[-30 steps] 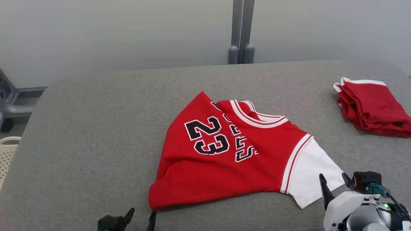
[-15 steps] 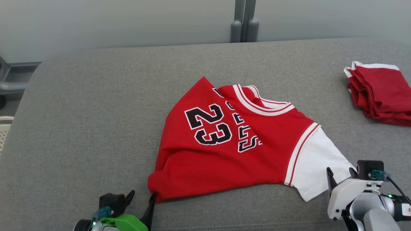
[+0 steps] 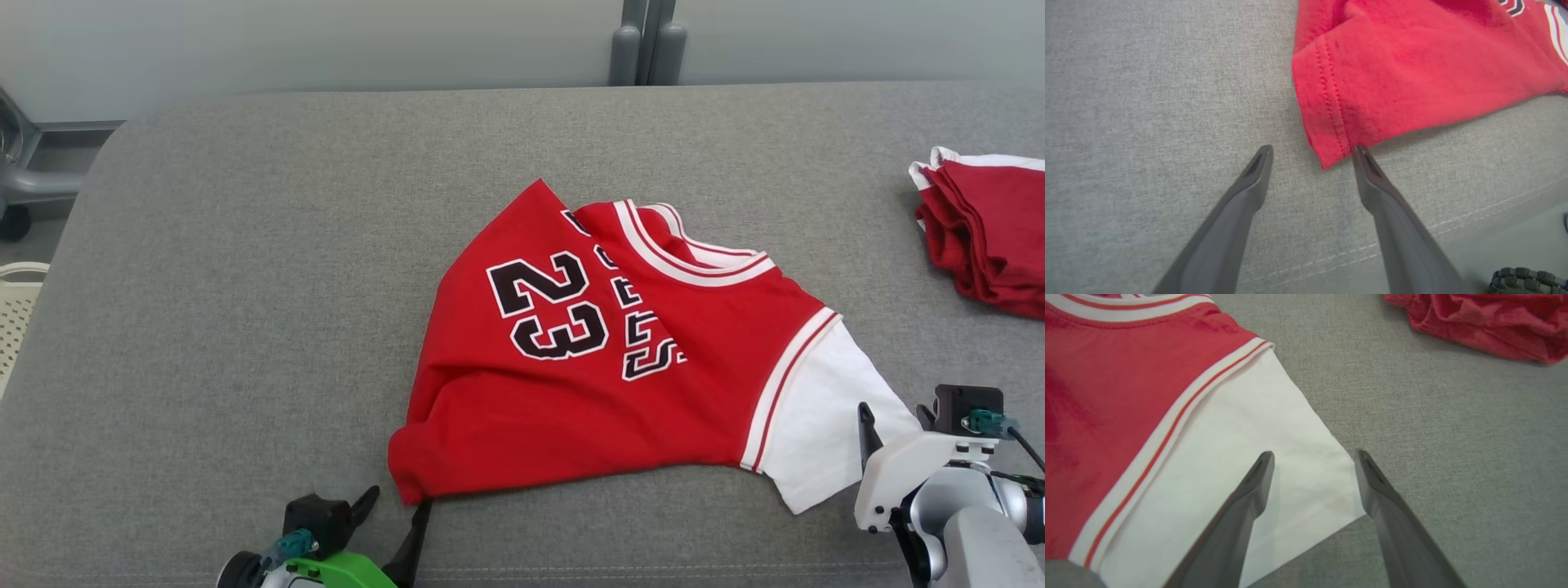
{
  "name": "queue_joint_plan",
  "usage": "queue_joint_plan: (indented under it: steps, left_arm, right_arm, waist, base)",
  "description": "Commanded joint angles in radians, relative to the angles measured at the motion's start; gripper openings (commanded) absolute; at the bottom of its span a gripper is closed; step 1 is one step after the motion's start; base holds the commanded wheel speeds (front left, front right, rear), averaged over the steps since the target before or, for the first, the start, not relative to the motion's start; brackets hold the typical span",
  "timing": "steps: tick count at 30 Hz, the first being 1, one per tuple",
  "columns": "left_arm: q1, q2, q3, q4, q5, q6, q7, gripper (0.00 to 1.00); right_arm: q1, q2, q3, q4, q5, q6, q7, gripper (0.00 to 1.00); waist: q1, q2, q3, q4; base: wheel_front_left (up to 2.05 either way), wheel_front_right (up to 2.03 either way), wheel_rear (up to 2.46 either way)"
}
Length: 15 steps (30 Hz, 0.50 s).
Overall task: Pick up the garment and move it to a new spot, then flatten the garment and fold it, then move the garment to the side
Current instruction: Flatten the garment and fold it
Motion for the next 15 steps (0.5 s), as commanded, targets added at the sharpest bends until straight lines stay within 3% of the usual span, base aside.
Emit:
queue_joint_plan:
  steps: [1,13,14,15]
  left_arm:
    - [-0.017,0.007,-0.01,-0.002,-0.01,-0.002,-0.009,1.0]
    - [-0.064,0.026,-0.084,0.035,-0.058,-0.002,-0.053,1.0]
    - [-0.067,0.025,-0.09,0.038,-0.062,-0.002,-0.054,0.94]
    - [-0.069,0.026,-0.095,0.039,-0.063,-0.002,-0.057,0.74]
  right_arm:
    - [-0.009,-0.008,-0.005,0.004,-0.003,-0.001,-0.004,1.0]
    - [-0.028,-0.009,-0.026,0.026,-0.02,-0.001,0.013,1.0]
    - [-0.029,-0.008,-0.027,0.028,-0.022,-0.001,0.011,1.0]
    - [-0.03,-0.008,-0.03,0.03,-0.024,-0.001,0.009,1.0]
  waist:
    - [0.0,-0.0001,0.0,0.002]
    - [0.0,-0.0001,0.023,-0.001]
    - [0.0,-0.0001,0.025,-0.001]
    - [0.0,-0.0001,0.027,-0.001]
  base:
    - [0.0,0.0,0.0]
    - [0.0,0.0,0.0]
    - [0.0,0.0,0.0]
    - [0.0,0.0,0.0]
